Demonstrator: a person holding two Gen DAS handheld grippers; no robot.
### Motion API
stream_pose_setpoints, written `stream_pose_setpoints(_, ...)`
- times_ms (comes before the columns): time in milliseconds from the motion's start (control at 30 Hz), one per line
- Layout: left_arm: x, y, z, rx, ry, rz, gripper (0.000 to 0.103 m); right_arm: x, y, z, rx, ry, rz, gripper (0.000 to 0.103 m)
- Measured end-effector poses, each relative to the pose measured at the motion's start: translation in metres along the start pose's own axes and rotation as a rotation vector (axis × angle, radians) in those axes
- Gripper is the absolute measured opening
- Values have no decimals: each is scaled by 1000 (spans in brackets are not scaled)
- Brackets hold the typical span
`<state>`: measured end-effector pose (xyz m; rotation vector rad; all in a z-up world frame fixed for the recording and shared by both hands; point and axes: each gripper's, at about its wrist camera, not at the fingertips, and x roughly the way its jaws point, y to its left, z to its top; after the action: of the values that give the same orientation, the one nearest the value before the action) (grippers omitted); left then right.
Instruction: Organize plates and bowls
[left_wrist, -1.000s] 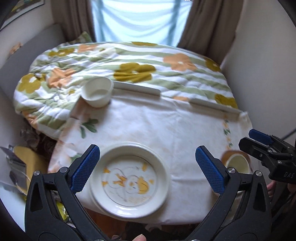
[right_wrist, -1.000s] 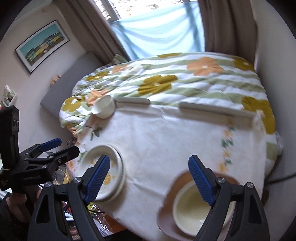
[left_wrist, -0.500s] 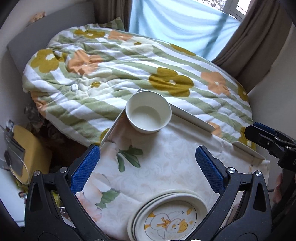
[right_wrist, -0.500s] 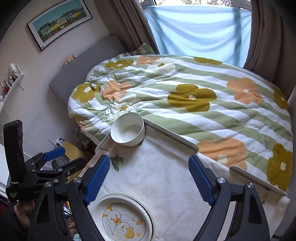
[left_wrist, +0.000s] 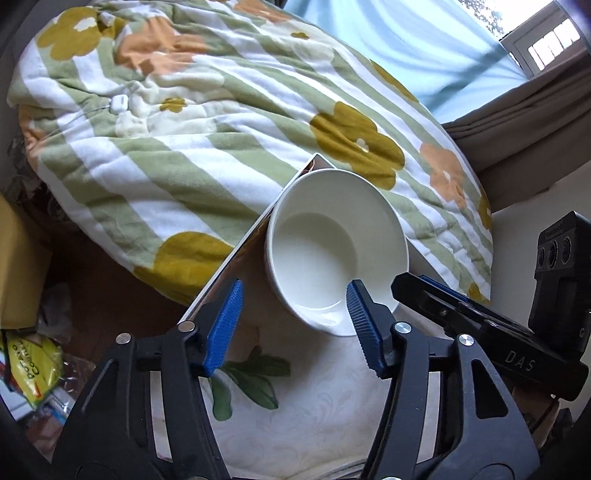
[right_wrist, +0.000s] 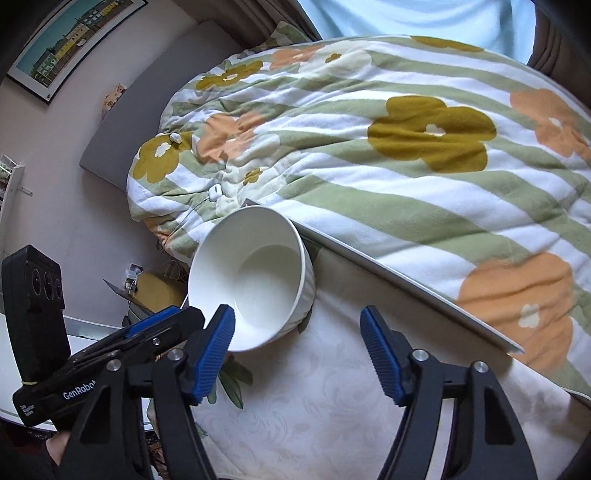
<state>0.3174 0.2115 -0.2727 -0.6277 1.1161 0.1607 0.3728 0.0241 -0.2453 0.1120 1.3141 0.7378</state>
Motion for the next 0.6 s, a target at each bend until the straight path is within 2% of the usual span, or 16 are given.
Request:
stream_pose_setpoints(133, 15, 3, 4, 13, 10, 8, 47, 20, -3, 2, 28, 4, 21, 53)
stream_pose_setpoints(267, 26, 6, 6, 24, 20, 22, 24, 32, -5, 2, 36, 11, 27, 40)
stream_pose_setpoints(300, 27, 6, 6, 29, 15, 31, 22, 34, -6, 2, 36, 17, 28, 30)
stream_pose_setpoints(367, 28, 7, 6, 34, 8, 36, 21, 35, -6, 1, 36, 11, 37, 25)
stream_pose_setpoints(600, 21, -1, 4, 69, -20, 58, 20, 33, -5, -1, 39, -4, 7, 20)
